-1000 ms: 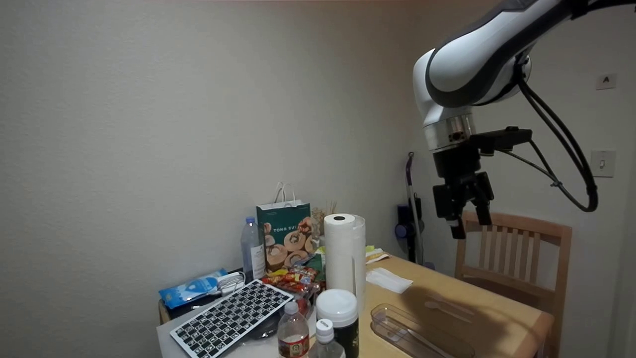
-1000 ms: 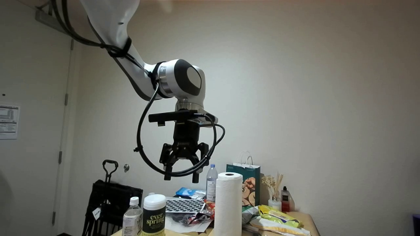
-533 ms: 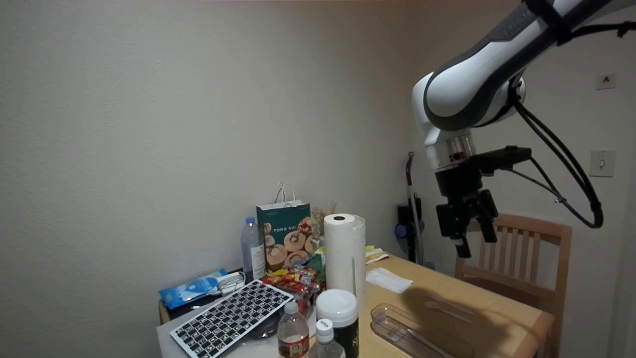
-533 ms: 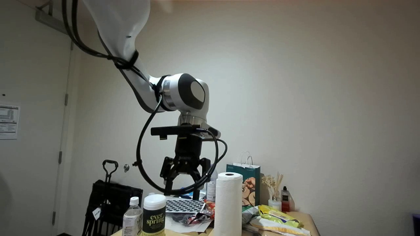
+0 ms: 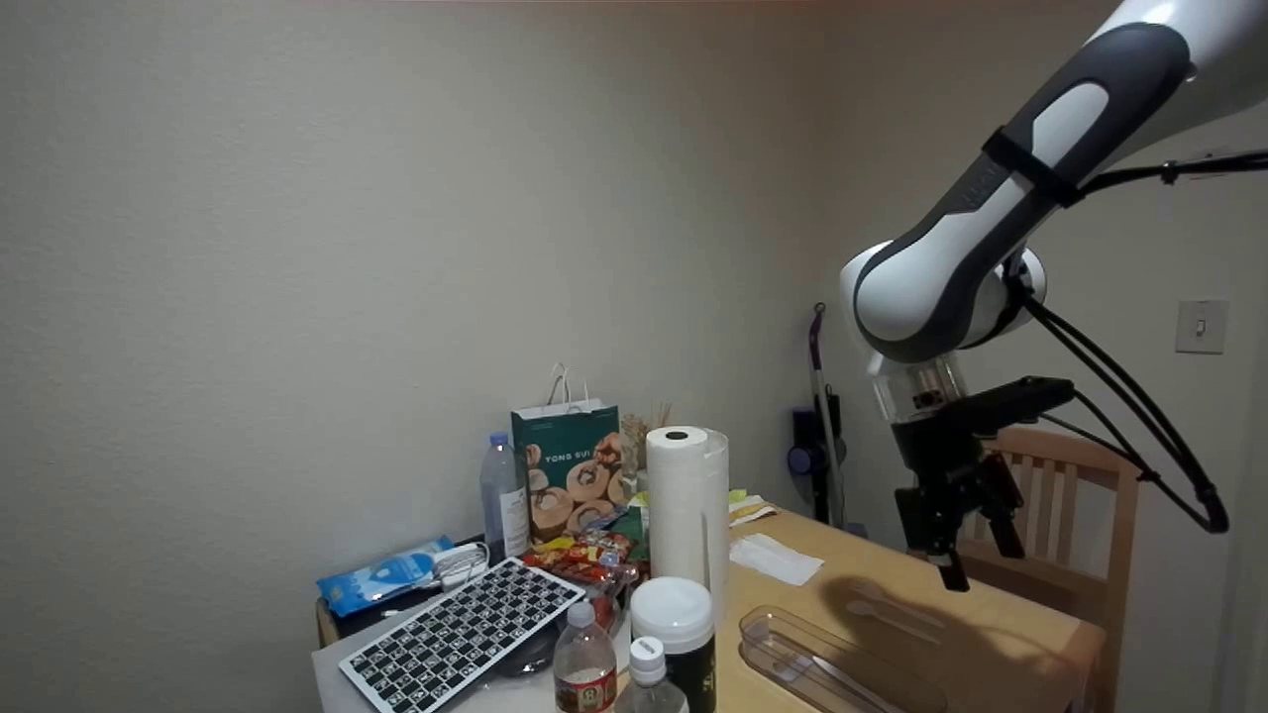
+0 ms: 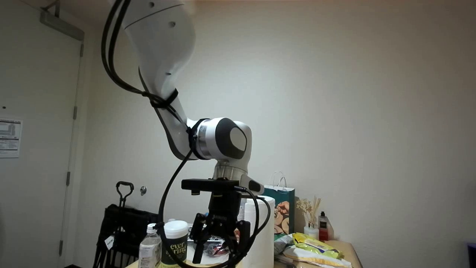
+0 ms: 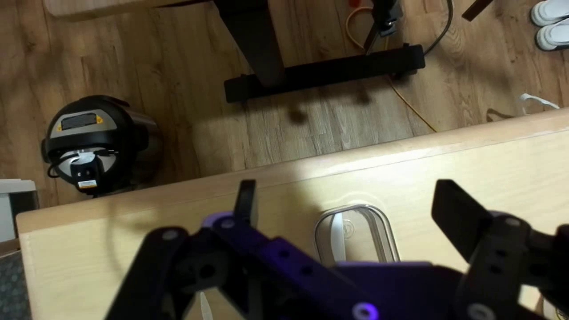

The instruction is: Move an object

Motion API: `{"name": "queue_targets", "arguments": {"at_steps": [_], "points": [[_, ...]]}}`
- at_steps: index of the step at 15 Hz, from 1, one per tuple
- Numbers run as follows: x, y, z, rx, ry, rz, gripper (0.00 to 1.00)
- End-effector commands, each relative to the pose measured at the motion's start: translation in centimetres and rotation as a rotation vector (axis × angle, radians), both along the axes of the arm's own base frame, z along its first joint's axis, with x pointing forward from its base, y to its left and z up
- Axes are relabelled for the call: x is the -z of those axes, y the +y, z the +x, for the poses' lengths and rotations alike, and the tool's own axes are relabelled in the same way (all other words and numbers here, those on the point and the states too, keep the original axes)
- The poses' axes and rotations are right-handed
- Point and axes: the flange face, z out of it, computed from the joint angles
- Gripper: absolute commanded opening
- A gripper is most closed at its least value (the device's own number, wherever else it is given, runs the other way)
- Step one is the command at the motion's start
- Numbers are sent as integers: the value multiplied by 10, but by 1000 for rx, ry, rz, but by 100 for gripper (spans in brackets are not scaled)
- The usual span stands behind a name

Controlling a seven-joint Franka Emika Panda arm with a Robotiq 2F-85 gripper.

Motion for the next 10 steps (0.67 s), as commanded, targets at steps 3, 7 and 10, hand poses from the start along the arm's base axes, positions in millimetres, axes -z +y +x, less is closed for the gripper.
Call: {"name": "queue_targets", "arguments": {"at_steps": [3,7,10], "points": [[-4,2,3,-6,-9,-1,100],[35,-13,8,-131,-23,6,100],[72,-35,17,-199,-30,48,100]]}}
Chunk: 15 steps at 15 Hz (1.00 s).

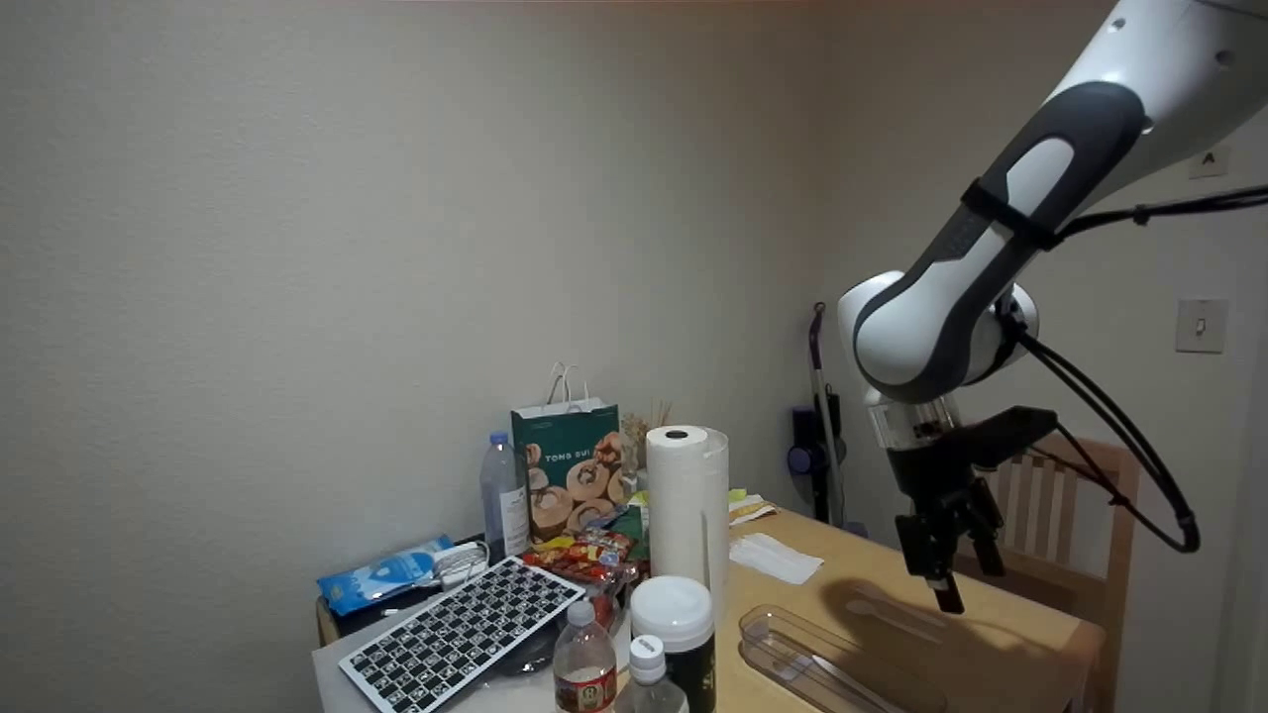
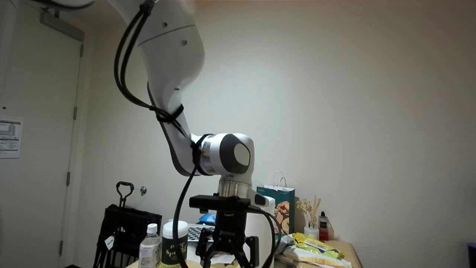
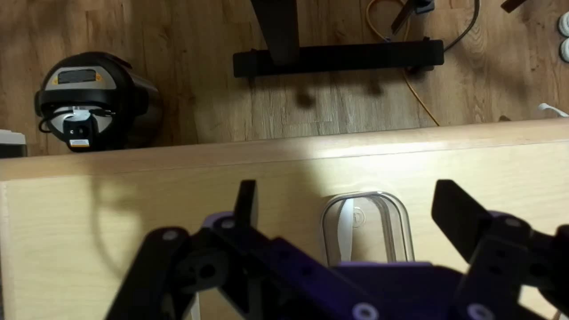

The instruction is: Move an object

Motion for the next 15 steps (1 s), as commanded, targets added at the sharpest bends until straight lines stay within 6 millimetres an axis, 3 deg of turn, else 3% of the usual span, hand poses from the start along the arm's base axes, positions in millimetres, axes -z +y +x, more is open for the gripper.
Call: {"name": "queue_targets", "arguments": {"at_steps": [1,4,5,7,10,15], "points": [[49,-30,11,-93,0,52,100],[75,-47,21,-97,17,48,100],[62,-36,12,-80,15,39,100],[75,-43,18,-76,31,38,100],[77,-44,23,-78,31,35,100],[107,-66,44,-50,-10,23,100]]}}
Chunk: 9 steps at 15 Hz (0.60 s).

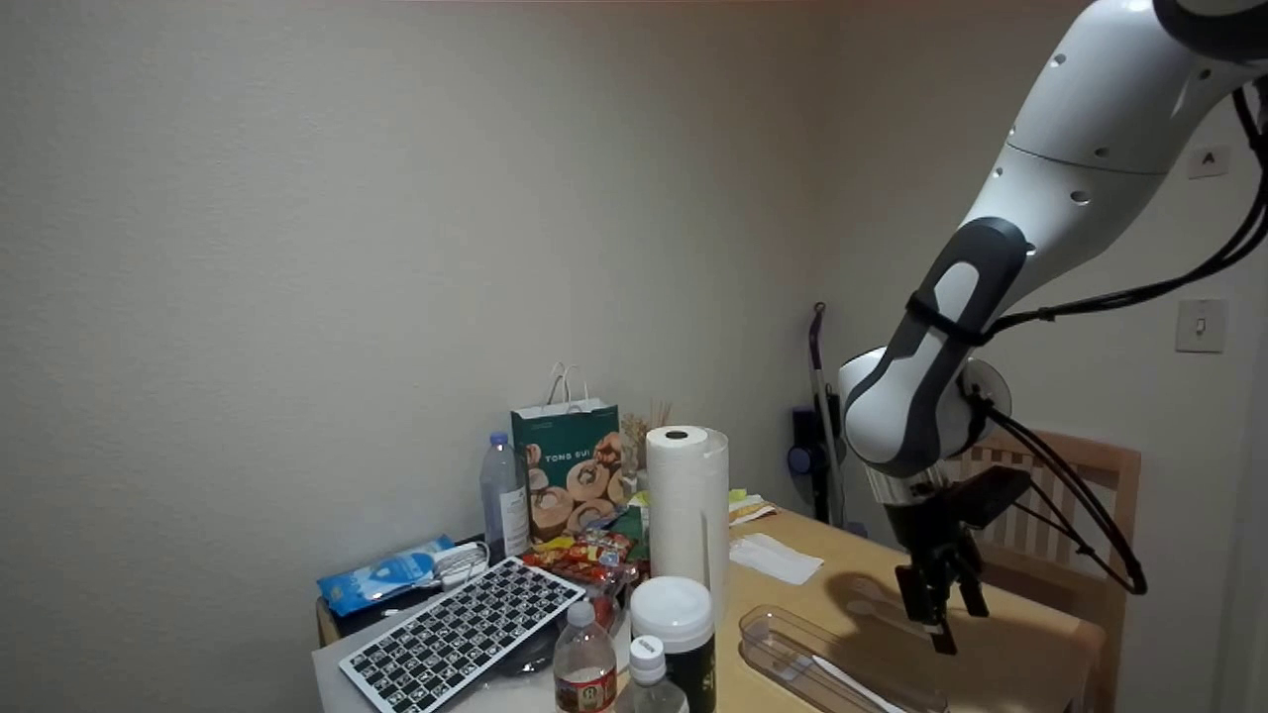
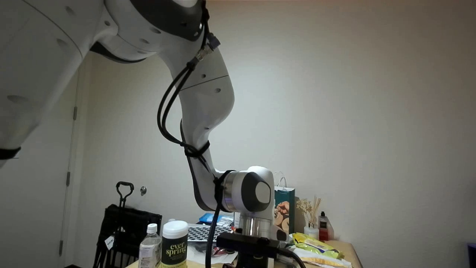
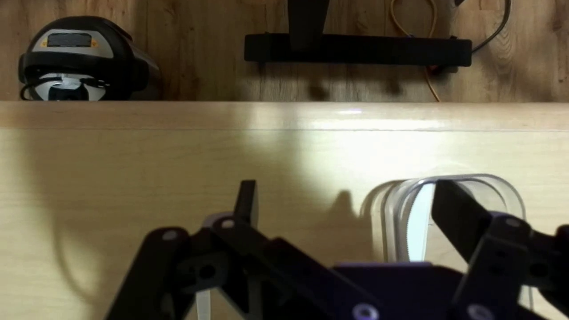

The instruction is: Move an object

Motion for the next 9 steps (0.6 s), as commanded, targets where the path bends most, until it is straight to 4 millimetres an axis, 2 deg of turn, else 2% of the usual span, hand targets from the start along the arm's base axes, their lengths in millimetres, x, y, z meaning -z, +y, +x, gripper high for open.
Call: {"name": "queue_targets", "arguments": {"at_steps": [1,5,7,8,9], "points": [[27,-22,21,28,-34,-7,100],[45,-36,53,14,-64,-31,100],[48,-39,66,13,-91,-23,100],[43,-38,69,18,-100,-22,100],[44,-34,62,12,-68,-38,100]]}}
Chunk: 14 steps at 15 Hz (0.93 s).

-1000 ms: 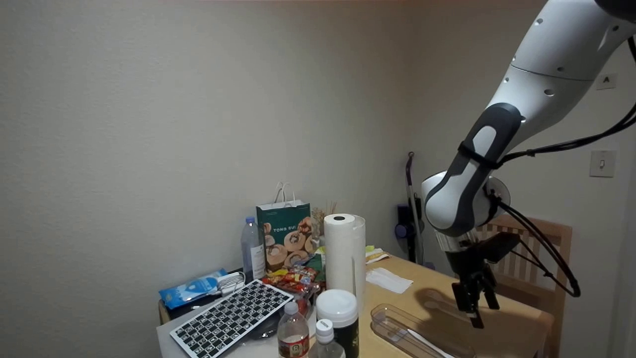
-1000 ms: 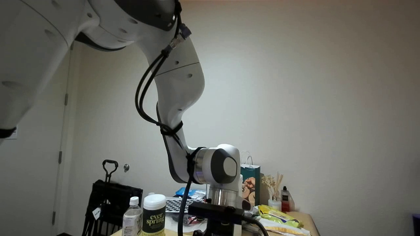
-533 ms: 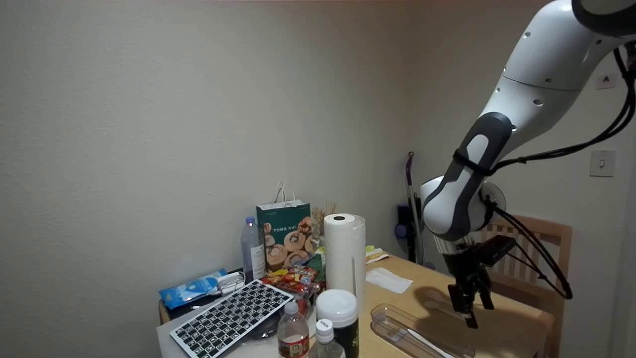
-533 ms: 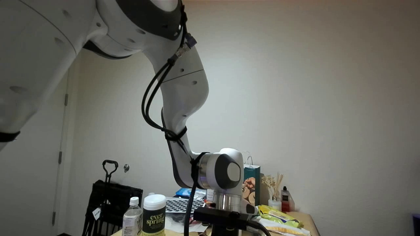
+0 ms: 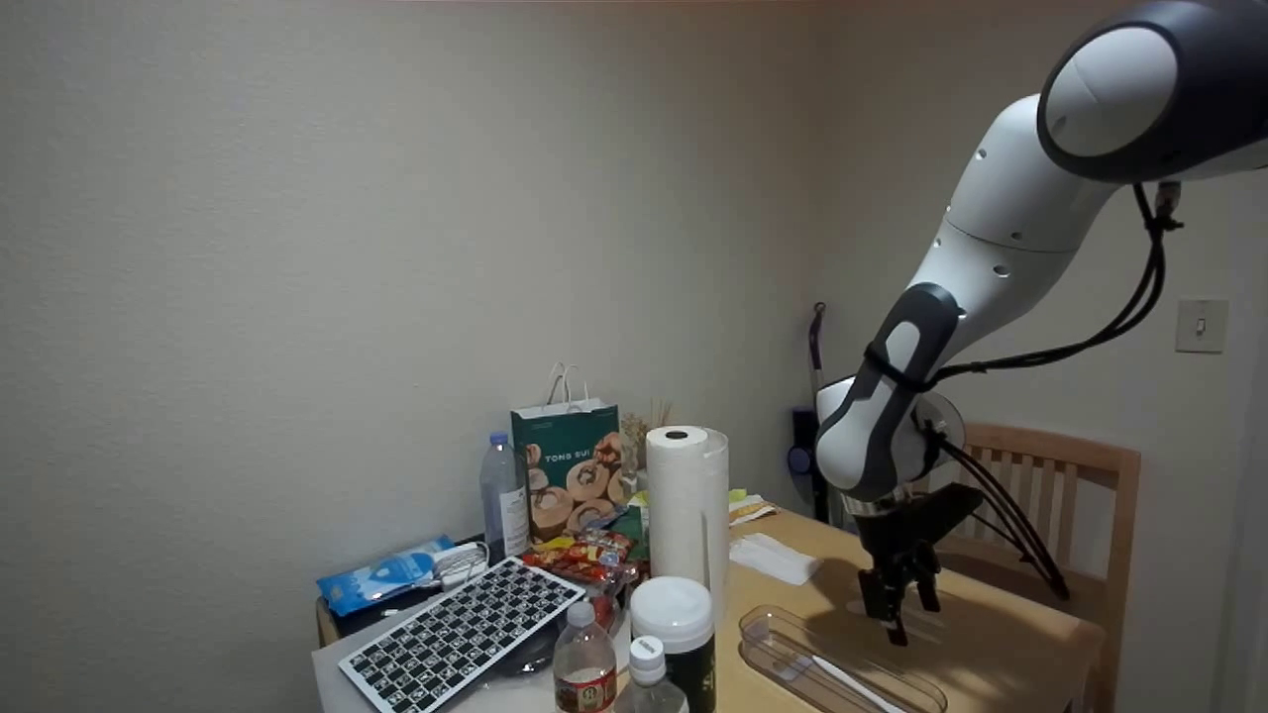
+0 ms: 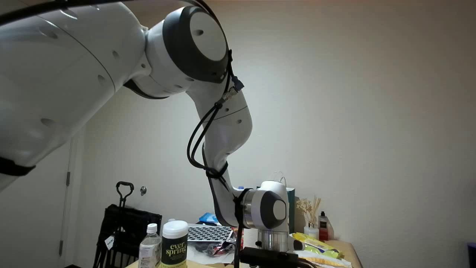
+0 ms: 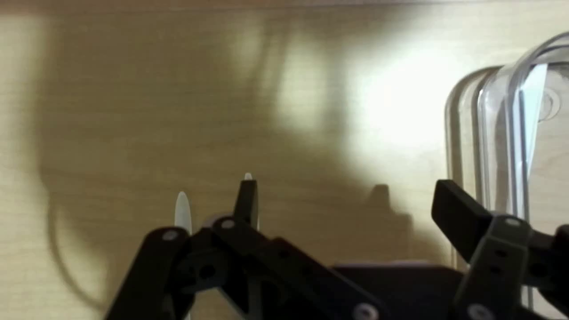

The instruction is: Move an object

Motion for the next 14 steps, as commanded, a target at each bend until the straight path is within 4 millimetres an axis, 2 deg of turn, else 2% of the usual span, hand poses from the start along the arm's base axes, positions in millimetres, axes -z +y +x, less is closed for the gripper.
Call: {"name": "queue_targets", "arguments": {"at_steps": [1,6,14], "points": [[1,-1,5,0,-5,0,100],[5,-4,13,-13,-24,9,100],[42,-18,42,-301,-53,103,100]]}}
